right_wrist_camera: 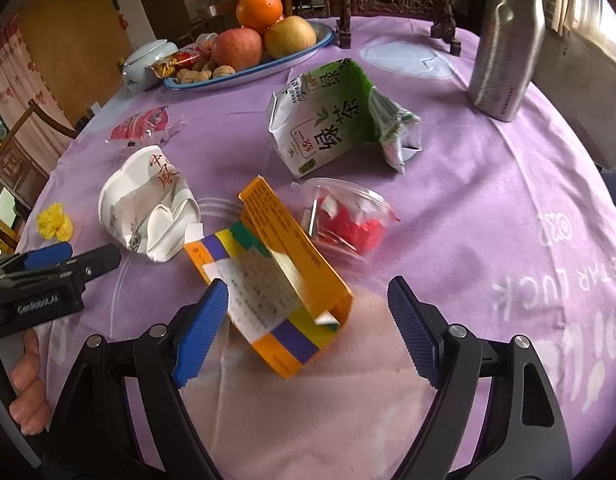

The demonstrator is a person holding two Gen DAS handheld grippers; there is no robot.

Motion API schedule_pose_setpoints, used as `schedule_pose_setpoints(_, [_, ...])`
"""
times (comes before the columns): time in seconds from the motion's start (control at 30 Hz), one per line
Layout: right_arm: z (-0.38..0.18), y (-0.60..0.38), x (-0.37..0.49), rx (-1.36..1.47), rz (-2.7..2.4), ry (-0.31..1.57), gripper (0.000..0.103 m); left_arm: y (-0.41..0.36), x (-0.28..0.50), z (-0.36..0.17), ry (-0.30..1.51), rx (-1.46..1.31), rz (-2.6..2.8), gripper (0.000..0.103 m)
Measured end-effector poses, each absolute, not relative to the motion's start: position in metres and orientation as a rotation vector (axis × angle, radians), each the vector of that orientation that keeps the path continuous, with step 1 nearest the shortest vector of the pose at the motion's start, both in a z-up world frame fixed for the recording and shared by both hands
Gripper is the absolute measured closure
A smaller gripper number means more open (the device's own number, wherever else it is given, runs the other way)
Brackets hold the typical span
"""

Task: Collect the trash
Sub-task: 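Grasp the orange-and-yellow snack box with the right gripper and lift it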

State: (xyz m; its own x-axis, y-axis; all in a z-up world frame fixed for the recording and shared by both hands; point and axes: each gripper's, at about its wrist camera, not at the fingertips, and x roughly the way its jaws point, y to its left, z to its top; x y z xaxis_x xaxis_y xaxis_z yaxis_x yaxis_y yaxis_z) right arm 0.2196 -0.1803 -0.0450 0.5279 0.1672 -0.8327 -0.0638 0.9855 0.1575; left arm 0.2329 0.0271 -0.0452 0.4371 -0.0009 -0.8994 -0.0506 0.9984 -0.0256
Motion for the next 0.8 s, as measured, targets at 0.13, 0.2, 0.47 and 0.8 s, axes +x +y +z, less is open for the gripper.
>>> schedule_pose_setpoints(0.13, [-0.048, -0.176, 0.227, 0.130, 0.154, 1.006, 0.028, 0.028, 0.233, -0.047, 1.127, -0.055, 0.028, 0.012])
schedule_pose_setpoints(0.2, [-0.049, -0.174, 0.227, 0.136, 0.157, 1.006, 0.041, 0.027, 0.233, -0.047, 1.127, -0.052, 0.027, 0.012])
schedule_pose_setpoints(0.47, [-0.038, -0.180, 0.206, 0.199, 0.197, 0.986, 0.082, 0.027, 0.233, -0.046, 1.125, -0.047, 0.032, 0.012])
schedule_pose_setpoints(0.8, [-0.031, -0.182, 0.157, 0.166, 0.207, 1.000, 0.079, 0.025, 0.232, -0.048, 1.122, -0.038, 0.036, 0.012])
